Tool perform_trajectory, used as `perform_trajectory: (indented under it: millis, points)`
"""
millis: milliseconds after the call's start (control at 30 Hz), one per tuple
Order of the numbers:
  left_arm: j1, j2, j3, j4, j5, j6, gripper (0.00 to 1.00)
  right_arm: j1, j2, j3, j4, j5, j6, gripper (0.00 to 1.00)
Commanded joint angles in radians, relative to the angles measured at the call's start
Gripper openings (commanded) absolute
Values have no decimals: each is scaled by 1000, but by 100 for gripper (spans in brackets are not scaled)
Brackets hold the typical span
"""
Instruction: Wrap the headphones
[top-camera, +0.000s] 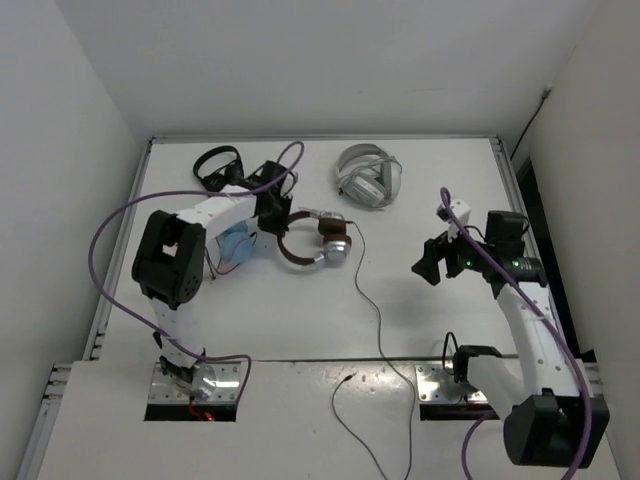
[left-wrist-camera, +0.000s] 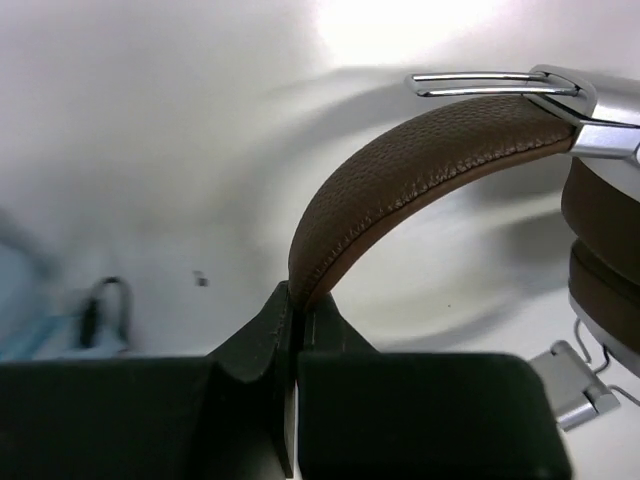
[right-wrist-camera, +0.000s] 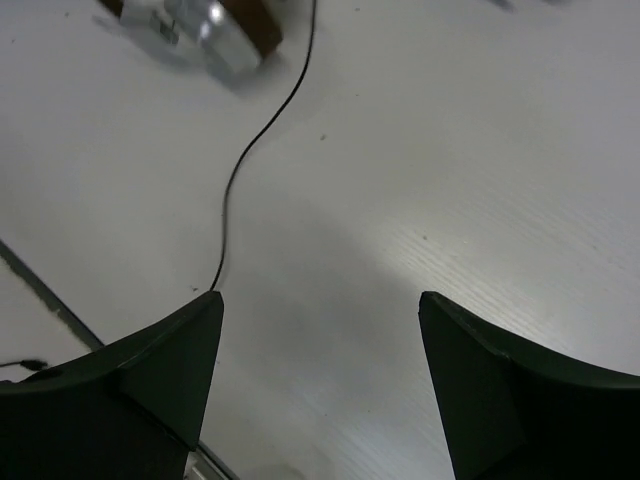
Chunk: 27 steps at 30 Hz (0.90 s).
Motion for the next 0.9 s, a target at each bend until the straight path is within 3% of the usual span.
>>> perform_trajectory:
  millis: [0,200,433,633,867]
  points:
    - [40,-148,107,21,90,-31,0,87,25,-3,31,-11,-60,79]
    - [87,-217,165,-40,177,-63,0,62,-44,-159,260,-207,-58,71]
    - [193,-227,168,-52,280,-117,0,308,44,-190,255,-124,-58,61]
    - [216,-227,168,-42,329,-128,0,449,164,-176,397,-60,49,60]
    - [235,-236,159,-42,365,-137,0,485,251,-202,562,68,155,60]
